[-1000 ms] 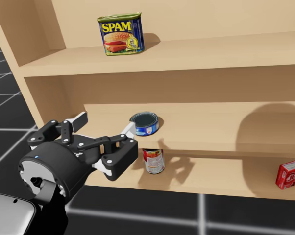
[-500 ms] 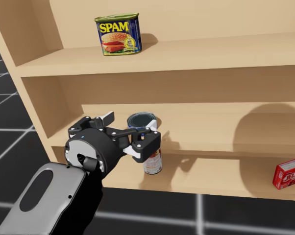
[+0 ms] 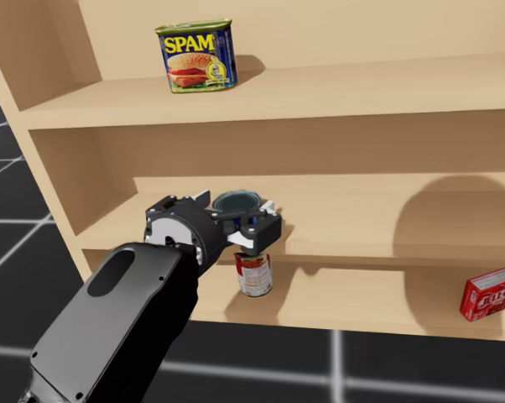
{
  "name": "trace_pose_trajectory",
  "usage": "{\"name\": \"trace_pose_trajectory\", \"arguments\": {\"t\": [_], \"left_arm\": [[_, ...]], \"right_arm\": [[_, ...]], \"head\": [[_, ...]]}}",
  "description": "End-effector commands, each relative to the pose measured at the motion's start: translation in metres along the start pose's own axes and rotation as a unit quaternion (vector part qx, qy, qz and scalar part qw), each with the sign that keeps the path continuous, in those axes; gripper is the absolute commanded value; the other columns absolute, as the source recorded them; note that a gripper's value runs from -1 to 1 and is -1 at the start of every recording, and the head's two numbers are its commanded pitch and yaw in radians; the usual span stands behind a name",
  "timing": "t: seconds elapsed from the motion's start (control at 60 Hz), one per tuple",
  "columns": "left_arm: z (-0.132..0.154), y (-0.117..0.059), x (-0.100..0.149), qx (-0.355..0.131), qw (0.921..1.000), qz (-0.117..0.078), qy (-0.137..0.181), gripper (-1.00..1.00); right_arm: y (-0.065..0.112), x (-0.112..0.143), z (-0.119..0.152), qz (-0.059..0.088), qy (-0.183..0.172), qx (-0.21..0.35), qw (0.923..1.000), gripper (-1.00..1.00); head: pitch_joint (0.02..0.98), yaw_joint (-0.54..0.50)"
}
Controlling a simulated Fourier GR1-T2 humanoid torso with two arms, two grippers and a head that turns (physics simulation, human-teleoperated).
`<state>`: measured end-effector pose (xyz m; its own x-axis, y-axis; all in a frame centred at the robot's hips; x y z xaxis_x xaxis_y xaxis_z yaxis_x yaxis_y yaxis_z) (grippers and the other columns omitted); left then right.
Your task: Retrieve the tuna can from the shelves.
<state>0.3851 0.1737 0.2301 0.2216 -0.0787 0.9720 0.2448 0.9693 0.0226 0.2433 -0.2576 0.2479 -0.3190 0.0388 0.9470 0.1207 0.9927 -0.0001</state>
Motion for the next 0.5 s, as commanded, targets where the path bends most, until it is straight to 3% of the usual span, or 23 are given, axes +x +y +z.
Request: {"name": "trace_pose_trajectory", "arguments": {"t": [0.017,0.367,0.383,0.4,0.417,0.45,0.5], "left_arm": [[-0.017,0.002,-0.003,0.004,0.9999,0.0,0.01,-1.0],[-0.031,0.008,-0.015,0.01,0.9995,0.007,0.029,-0.94],[-0.031,0.008,-0.015,0.01,0.9995,0.007,0.03,-0.73],[-0.03,0.007,-0.015,0.007,0.9994,0.01,0.031,0.13],[-0.029,0.007,-0.015,0.005,0.9994,0.01,0.032,0.58],[-0.028,0.005,-0.015,0.0,0.9994,0.01,0.032,0.97],[-0.026,0.004,-0.014,-0.002,0.9995,0.01,0.03,0.98]], "right_arm": [[-0.001,0.0,0.0,0.0,0.0,0.0,1.0,-1.0],[-0.002,0.001,0.0,0.0,-0.001,-0.001,1.0,-1.0],[-0.002,0.001,0.0,0.0,-0.001,-0.001,1.0,-1.0],[-0.002,0.001,0.0,0.0,0.0,-0.001,1.0,-1.0],[-0.002,0.001,0.0,0.0,-0.001,-0.001,1.0,-1.0],[-0.002,0.0,0.0,0.0,0.0,-0.001,1.0,-1.0],[-0.002,0.001,0.0,0.0,0.0,-0.001,1.0,-1.0]], "head": [[0.576,0.2],[0.579,0.19],[0.579,0.19],[0.579,0.19],[0.578,0.19],[0.578,0.19],[0.578,0.19]]}}
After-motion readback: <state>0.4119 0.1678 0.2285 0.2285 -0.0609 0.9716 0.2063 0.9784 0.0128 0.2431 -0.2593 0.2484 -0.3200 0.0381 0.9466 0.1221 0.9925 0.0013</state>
